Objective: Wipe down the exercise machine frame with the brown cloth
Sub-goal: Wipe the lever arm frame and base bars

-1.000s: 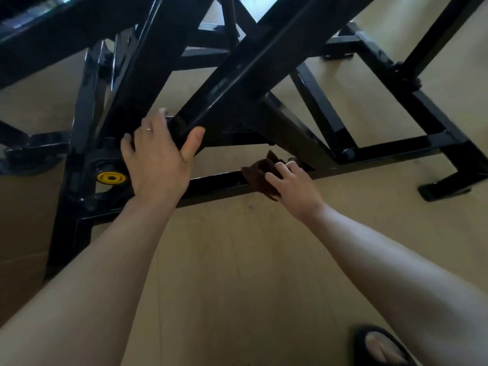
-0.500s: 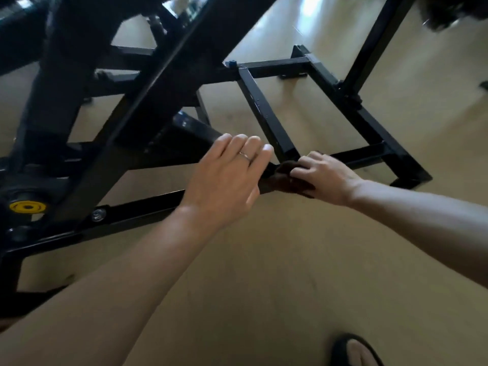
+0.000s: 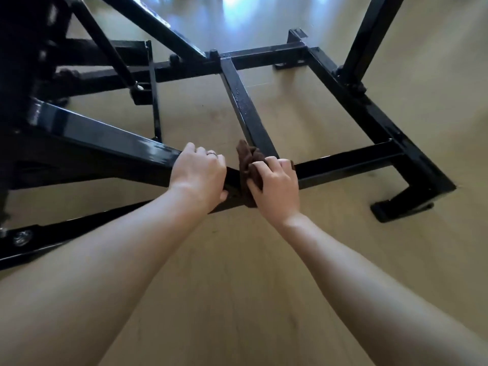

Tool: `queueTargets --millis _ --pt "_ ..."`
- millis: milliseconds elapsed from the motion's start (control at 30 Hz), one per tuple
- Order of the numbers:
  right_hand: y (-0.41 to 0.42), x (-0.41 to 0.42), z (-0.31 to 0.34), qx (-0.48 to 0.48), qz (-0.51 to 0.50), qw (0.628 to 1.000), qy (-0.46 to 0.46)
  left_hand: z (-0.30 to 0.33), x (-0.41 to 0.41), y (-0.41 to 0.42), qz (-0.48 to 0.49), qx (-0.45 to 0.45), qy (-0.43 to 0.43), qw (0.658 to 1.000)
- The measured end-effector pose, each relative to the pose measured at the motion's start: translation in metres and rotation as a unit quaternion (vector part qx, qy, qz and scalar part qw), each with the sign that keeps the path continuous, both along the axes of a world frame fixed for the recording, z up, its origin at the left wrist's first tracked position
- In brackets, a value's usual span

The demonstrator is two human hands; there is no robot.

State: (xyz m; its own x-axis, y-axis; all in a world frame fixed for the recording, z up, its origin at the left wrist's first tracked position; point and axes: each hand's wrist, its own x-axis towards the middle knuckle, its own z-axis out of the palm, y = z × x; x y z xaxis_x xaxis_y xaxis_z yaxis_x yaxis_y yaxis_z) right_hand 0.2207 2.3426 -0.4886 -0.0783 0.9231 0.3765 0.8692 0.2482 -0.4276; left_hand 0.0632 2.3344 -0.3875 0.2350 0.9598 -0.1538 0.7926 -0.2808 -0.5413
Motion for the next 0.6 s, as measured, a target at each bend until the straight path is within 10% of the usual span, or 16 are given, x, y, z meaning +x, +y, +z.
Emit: queueTargets --millis 233,400,600 --pt "-0.020 0.026 -0.010 0.052 0.038 0.998 0.015 -0.007 0.015 -0.005 0.045 0.016 0.002 0.999" --pt "0.015 0.070 -0.005 0.036 -0.145 0.984 0.097 -0.017 0.024 0.002 0.070 -0.003 0.003 0.998" --pt "0.031 0.079 -0.017 -0.012 -0.092 0.996 -0.008 -0.043 0.066 0.022 -0.049 -0.021 -0.085 0.995"
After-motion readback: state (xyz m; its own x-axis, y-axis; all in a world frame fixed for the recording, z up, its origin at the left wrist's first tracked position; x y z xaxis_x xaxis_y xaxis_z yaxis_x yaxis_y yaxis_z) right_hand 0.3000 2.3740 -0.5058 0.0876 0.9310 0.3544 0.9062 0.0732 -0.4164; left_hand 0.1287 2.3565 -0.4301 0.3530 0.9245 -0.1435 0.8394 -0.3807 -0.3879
